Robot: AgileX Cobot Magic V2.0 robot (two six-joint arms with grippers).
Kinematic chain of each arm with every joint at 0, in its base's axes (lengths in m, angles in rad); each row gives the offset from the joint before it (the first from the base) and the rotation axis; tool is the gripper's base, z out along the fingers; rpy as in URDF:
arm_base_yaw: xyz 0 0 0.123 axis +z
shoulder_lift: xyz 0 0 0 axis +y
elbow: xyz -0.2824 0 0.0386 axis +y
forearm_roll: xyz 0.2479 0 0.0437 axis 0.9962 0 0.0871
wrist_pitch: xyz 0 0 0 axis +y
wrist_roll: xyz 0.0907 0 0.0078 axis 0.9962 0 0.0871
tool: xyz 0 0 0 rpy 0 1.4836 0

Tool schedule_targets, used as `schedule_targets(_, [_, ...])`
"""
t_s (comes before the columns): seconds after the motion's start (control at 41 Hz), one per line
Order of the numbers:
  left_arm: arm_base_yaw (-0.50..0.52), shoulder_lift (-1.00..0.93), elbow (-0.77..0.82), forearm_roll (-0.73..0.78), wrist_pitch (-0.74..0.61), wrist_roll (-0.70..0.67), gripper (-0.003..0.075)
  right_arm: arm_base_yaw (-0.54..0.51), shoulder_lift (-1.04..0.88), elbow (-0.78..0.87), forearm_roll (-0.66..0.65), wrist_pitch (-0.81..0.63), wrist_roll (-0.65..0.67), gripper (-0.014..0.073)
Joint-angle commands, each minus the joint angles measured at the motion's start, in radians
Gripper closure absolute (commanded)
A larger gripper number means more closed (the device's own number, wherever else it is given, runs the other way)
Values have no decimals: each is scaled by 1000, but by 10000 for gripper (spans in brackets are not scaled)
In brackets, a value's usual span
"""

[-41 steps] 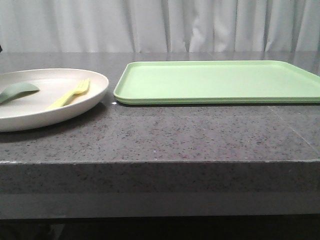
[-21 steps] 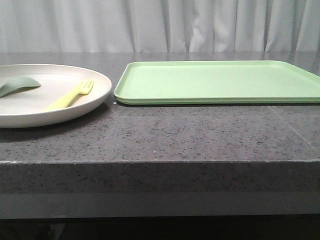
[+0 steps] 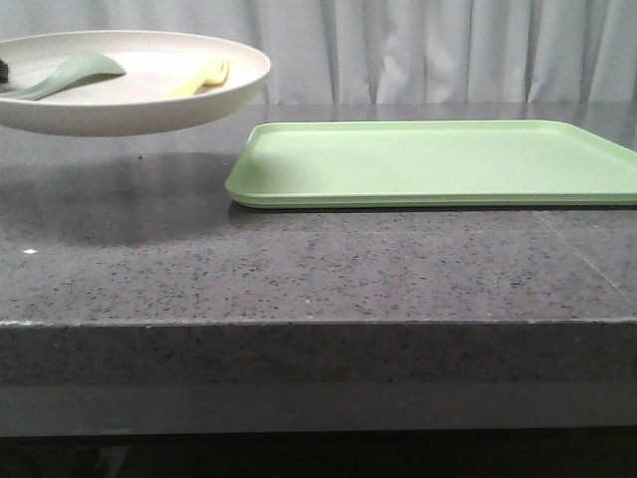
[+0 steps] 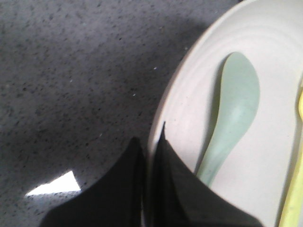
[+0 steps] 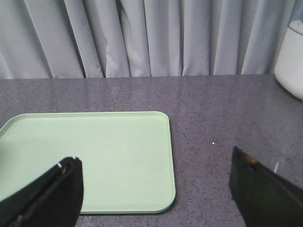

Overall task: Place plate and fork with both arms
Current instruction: 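Lift the plate with the left gripper and carry it over the tray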

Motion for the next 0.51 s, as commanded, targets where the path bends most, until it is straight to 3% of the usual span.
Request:
schedule_targets(0.0, [-38,-27,-68,-80,-47,-3,738,-6,11,-38,-2,-75,-9,-50])
schedule_targets(0.487, [-419,342,-495,-59,-50,-181,738,-6,11,-38,-2,-75,-9,-50])
